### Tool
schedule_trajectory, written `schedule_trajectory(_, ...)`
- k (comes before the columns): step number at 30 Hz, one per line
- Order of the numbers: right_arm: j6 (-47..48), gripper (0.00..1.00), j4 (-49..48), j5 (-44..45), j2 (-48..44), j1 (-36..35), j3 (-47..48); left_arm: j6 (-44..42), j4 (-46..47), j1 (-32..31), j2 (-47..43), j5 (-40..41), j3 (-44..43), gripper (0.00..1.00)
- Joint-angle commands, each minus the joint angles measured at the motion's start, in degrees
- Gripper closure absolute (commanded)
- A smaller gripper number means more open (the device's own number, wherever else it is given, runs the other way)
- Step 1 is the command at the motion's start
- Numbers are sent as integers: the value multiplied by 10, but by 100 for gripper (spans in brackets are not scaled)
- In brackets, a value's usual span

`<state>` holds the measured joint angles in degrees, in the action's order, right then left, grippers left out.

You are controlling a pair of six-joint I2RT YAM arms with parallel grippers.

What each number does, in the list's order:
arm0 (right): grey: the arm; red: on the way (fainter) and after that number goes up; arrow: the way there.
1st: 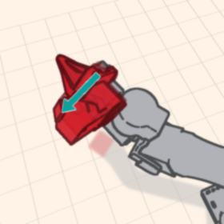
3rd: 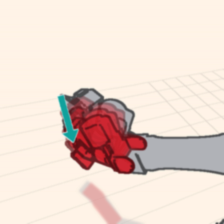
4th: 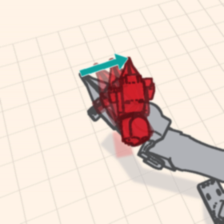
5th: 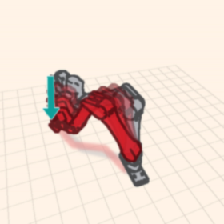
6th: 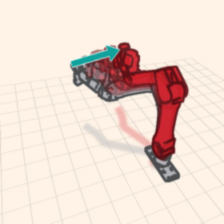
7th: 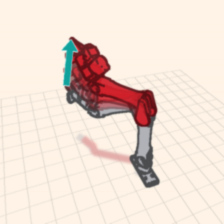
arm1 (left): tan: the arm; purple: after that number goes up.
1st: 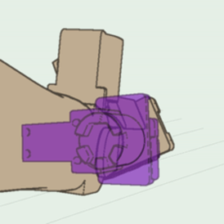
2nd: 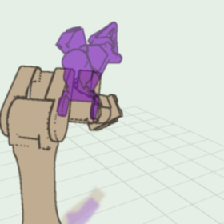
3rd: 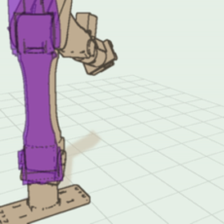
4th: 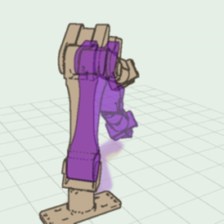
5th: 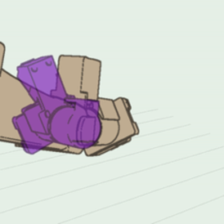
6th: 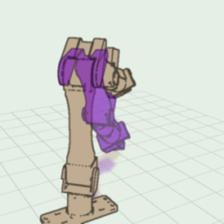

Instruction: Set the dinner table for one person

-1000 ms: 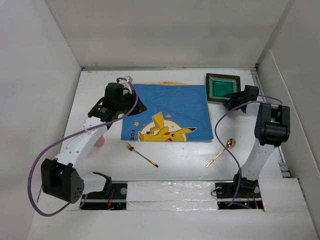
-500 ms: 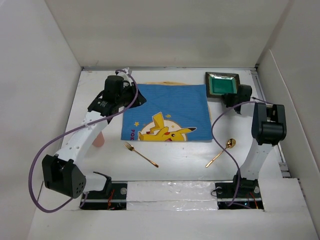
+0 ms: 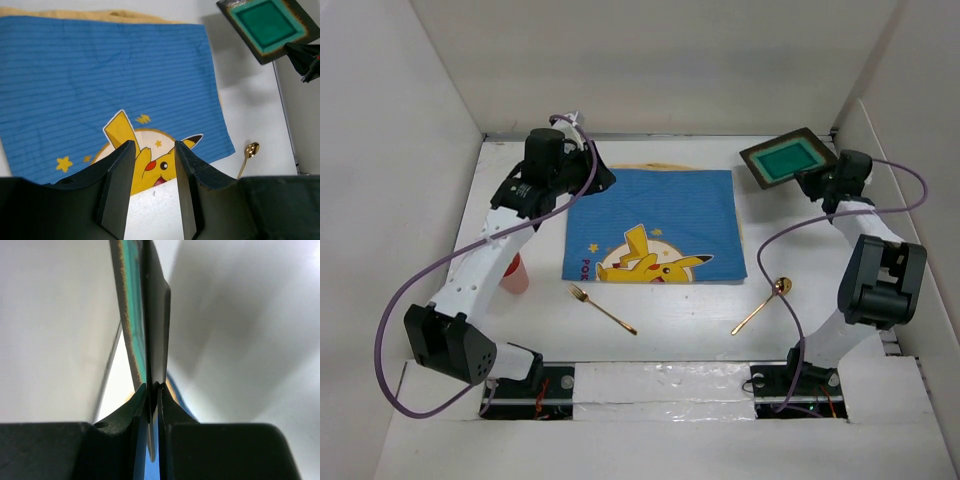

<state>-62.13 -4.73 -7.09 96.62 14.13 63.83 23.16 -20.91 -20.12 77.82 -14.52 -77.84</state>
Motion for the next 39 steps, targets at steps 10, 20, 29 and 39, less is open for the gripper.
schedule_trajectory(10,229,100,83,-481,-57,-127,85,-41,-39,10,9,-3,-69,64)
schedule_trajectory(20,133,100,-62,-567,70,-248,138,-42,-32,10,1,-16,-43,64)
schedule_trajectory(29,146,100,-54,-557,130,-266,137,-43,-26,22,-20,-15,-12,64)
schedule_trajectory(39,190,100,-16,-567,175,-266,136,-38,-25,22,-19,-14,-2,64)
